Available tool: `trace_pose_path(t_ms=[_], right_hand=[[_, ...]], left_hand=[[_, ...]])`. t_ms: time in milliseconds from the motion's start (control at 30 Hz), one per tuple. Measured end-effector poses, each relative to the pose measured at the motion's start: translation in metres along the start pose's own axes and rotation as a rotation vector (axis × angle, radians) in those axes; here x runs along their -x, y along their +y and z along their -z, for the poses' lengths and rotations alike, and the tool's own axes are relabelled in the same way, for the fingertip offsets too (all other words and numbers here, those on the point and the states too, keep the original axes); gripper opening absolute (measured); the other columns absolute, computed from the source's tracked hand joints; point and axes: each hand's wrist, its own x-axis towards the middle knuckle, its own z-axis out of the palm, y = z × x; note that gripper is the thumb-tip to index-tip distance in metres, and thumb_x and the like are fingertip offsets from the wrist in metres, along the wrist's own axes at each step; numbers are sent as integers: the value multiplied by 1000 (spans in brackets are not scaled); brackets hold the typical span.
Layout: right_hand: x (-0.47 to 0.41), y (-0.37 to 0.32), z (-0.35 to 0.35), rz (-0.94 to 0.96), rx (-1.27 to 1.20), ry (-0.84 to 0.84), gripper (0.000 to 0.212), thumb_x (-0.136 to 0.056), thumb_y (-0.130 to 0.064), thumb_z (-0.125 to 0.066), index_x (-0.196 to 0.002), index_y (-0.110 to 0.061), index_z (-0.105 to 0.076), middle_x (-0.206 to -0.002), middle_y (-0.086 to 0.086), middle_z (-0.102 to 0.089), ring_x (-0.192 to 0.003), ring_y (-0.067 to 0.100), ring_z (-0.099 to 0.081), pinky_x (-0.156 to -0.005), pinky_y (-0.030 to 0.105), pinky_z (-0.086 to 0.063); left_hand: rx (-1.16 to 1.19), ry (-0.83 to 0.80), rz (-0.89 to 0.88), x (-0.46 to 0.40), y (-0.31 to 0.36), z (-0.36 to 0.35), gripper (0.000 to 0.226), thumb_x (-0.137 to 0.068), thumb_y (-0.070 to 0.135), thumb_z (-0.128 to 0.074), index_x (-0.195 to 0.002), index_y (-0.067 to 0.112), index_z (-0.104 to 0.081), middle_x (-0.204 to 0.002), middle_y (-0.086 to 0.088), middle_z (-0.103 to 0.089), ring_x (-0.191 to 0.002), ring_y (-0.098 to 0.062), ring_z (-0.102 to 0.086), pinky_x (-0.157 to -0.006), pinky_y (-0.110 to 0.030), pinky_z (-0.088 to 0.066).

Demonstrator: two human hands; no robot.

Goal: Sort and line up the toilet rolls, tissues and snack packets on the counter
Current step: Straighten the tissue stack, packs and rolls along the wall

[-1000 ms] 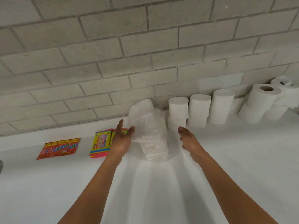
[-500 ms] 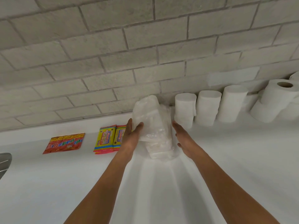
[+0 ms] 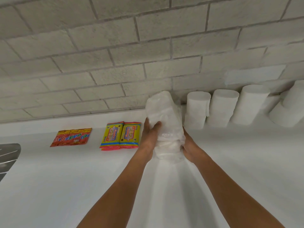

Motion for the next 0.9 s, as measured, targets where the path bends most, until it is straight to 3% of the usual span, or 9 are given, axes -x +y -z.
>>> trace_pose_path(t_ms=[133,233,333,467,733,900], right_hand=[[2,0,5,21,-77,-55,48,-104,-54,-36,-130,-23,-62,-119,5,-73,-112,22,-68,-104,42,-48],[4,-11,7,-12,-180,-80,65,-98,-68,-29,-126,-23,-67,-120,9,-72,-110,21,-68,-101,40,-49],[-1,-19,6,-31,-230,-149,77,-91,-79,-29,-135,-24,-60,-132,11,-65,-124,28,-61,-112,48,-40],[0,-27,-8,-23,-190,-196,71,-94,-73,-28,-134,-25,-60,-126,10,-69,-118,23,-66,-102,40,-47],[-3,-21,-22,-34,-259,-194,71,-96,-71,-31,-137,-21,-58,-130,13,-66,-123,25,-62,-108,44,-43],[1,-27,-24,-48,-267,-214,70,-98,-68,-27,-136,-19,-59,-126,12,-69,-116,24,-67,-86,34,-57]], left_hand=[[-24,-33,-29,-3,2,-5,41,-92,36,-62,-131,43,-52,-118,11,-69,-107,-16,-67,-96,-47,-55],[-15,-82,-11,-5,4,3,44,-92,34,-63,-132,45,-52,-119,10,-69,-108,-18,-68,-92,-50,-57],[-28,-125,12,-10,9,14,45,-89,31,-63,-126,55,-52,-119,14,-69,-111,-18,-67,-89,-52,-57],[-18,-181,47,-16,12,22,49,-83,36,-62,-125,59,-52,-122,13,-68,-115,-21,-64,-91,-58,-54],[162,-218,10,-16,1,24,45,-91,25,-62,-133,40,-56,-122,-1,-71,-111,-25,-69,-97,-50,-54],[182,-234,17,-19,-5,26,46,-90,29,-65,-134,40,-56,-124,-3,-70,-114,-28,-67,-100,-53,-52]])
